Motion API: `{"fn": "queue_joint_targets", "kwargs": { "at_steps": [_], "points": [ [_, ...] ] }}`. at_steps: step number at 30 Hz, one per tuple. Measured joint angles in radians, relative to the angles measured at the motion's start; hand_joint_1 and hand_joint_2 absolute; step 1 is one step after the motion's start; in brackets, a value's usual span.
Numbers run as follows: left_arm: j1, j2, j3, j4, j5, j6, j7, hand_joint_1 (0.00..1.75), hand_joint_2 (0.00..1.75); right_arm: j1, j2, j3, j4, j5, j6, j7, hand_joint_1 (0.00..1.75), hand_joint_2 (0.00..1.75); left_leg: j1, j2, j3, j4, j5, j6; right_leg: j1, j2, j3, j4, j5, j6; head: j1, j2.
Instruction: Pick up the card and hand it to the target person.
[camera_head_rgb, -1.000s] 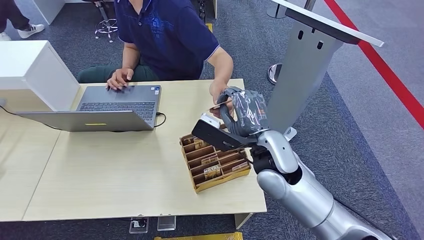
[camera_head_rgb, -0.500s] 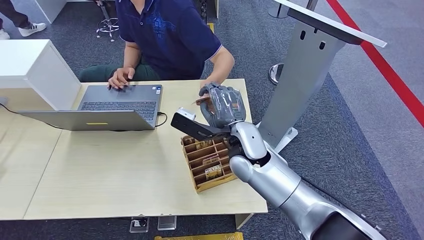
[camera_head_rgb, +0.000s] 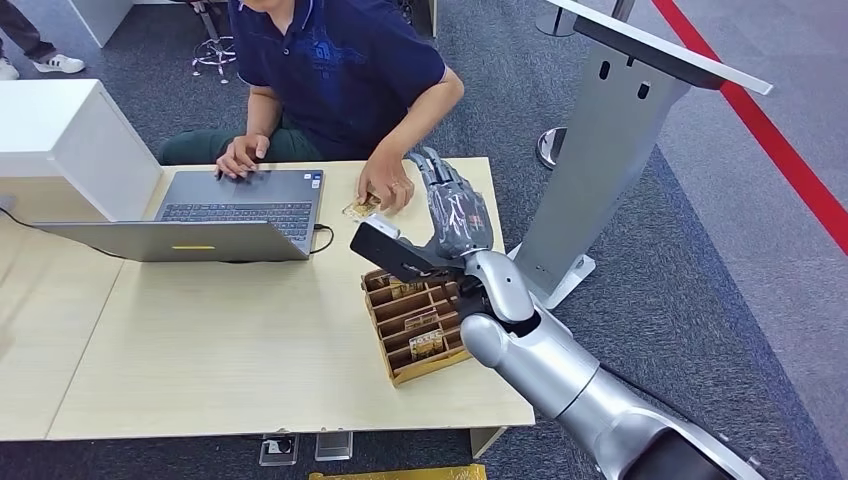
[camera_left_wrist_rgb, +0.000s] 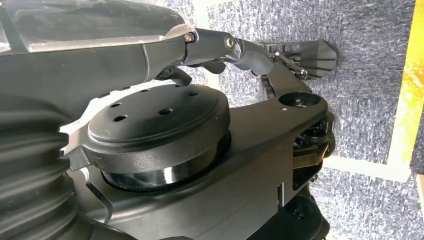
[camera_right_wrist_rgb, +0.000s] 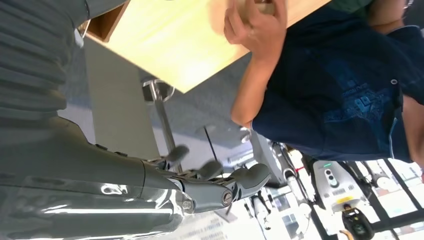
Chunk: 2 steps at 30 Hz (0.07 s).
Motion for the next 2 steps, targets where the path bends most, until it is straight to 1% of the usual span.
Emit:
{"fn": "queue_joint_targets", "kwargs": {
  "at_steps": [2],
  "points": [
    [0.001, 0.000, 0.000, 0.000, 0.003, -0.001, -0.002, 0.00, 1.75, 0.012, -0.007, -0.011, -0.020, -0.051, -0.010, -0.017, 0.00, 1.75, 0.000, 0.000, 0.000, 0.000, 0.000, 0.000, 0.000, 0.000, 0.000, 0.000, 0.000, 0.000, 0.000, 0.000]
  ]
}}
